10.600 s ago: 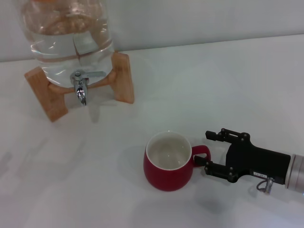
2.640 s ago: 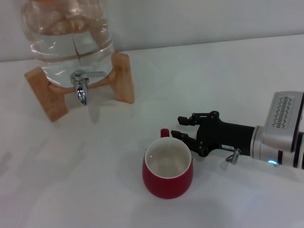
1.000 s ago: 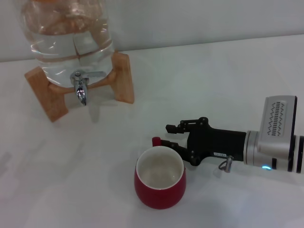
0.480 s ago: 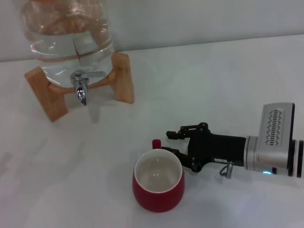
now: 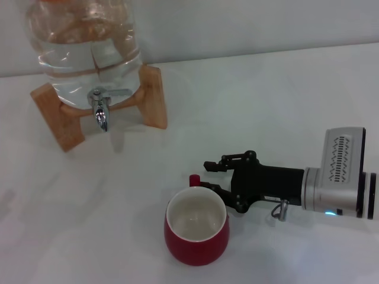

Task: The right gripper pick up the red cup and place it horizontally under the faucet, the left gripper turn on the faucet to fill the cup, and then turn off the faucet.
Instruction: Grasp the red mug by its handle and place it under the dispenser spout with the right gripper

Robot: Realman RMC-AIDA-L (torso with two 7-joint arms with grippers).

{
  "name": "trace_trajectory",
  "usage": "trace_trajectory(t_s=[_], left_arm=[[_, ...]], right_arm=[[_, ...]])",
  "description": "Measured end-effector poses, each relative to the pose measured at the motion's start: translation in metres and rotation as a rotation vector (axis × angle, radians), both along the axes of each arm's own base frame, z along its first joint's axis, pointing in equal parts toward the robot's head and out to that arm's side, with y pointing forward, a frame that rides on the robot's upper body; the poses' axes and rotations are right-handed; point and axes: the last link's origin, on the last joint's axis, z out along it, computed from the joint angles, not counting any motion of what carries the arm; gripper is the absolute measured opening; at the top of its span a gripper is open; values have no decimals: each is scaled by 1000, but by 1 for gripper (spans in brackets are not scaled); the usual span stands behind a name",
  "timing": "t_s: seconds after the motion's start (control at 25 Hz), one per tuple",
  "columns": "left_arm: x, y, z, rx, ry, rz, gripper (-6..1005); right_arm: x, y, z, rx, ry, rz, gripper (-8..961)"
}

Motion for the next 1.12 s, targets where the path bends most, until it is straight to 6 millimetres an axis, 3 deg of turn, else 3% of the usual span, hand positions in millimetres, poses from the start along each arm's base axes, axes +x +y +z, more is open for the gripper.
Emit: trace_trajectory(t_s=[1.12], left_arm=[[1,3,0,2,1,0,876]], right_arm=[[-6,-2,-7,-16,-27,61,364]])
